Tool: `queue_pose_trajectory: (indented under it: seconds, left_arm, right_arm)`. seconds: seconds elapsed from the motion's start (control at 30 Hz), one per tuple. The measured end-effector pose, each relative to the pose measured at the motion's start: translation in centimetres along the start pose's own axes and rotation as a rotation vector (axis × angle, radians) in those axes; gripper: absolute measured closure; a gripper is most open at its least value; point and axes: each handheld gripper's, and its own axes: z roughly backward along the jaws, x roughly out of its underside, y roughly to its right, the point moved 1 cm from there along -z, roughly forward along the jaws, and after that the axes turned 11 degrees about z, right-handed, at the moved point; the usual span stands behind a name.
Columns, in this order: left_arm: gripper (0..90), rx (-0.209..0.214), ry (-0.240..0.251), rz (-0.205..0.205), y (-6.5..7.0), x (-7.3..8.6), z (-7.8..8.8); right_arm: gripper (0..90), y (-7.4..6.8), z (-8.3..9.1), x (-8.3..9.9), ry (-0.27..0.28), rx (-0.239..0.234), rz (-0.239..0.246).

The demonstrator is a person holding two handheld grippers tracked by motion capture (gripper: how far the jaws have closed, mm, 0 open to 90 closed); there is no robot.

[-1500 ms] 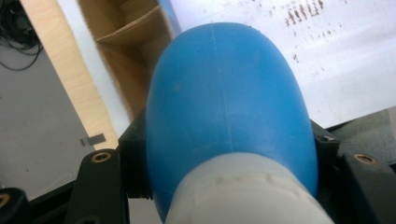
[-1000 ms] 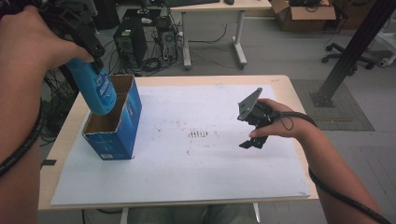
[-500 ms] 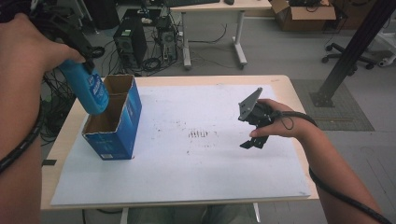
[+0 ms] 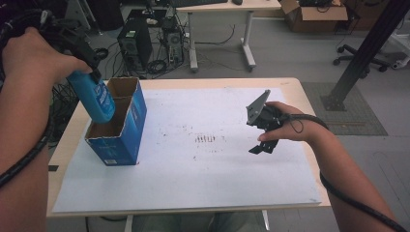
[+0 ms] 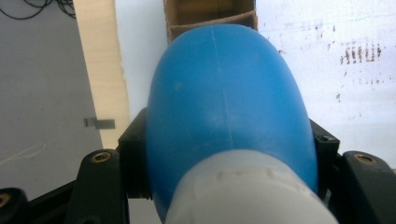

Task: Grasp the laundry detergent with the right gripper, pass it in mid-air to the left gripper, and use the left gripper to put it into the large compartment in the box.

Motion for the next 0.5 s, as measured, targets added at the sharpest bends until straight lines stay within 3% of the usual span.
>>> queue_pose_trajectory:
  seconds: [0.5]
  left_arm:
    - [37.6, 0.003, -0.017, 0.001, -0.1, 0.0, -3.7]
  right_arm:
    - [2.8, -0.2, 0.1, 0.0, 0.009, 0.001, -0.002]
